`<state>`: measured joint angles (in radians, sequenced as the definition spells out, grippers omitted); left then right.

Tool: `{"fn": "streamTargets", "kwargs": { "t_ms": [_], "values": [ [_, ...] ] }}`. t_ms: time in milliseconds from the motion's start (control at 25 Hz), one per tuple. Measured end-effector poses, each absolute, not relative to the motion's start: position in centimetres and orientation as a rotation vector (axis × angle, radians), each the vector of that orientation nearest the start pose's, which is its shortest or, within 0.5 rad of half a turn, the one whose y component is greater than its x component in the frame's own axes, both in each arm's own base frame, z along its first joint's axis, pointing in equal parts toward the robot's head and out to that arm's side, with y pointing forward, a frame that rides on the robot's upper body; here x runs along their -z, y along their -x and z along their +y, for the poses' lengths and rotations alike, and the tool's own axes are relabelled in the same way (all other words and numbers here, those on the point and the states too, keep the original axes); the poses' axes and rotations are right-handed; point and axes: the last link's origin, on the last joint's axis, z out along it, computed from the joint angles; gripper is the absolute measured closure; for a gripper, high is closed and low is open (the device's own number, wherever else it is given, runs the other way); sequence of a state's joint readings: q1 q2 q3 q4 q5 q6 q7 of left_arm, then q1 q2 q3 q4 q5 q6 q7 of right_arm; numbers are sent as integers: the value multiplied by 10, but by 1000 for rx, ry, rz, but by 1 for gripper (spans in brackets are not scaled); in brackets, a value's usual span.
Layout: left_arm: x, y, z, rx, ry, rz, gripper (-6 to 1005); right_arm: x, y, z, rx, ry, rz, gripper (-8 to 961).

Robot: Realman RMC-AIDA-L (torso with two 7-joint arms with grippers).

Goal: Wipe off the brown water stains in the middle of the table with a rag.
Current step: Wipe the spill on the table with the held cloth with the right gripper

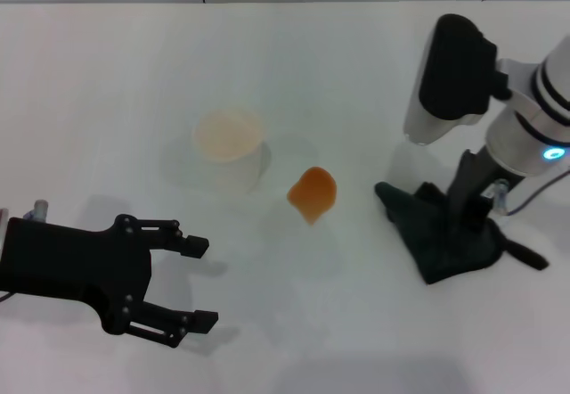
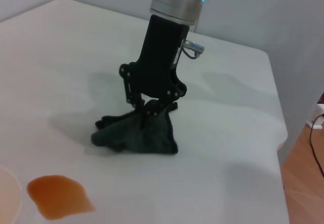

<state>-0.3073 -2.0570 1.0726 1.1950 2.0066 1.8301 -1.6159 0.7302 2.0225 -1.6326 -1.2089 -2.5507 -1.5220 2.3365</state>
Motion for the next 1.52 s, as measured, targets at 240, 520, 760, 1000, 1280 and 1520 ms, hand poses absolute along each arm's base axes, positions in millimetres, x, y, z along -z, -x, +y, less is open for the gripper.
{"fn": "streamTargets", "kwargs": {
  "t_ms": [240,520,760,1000,1280,1520],
  "values": [
    [-24,239,267,328,3124,-404,104,53,-137,362,761,2829,192,872],
    [-19,238,267,309,3133,-405,104,76,-113,380,666,2824,78,872],
    [-13,236,264,296,3162,-390,104,83,-110,400,645,2772,62,872],
    [-13,236,264,293,3164,-388,104,95,-105,394,673,2809,22,872],
    [-13,235,265,291,3164,-387,104,110,-97,372,687,2895,-42,873],
    [-12,235,265,290,3165,-385,104,123,-88,354,689,2968,-118,873]
  ]
}}
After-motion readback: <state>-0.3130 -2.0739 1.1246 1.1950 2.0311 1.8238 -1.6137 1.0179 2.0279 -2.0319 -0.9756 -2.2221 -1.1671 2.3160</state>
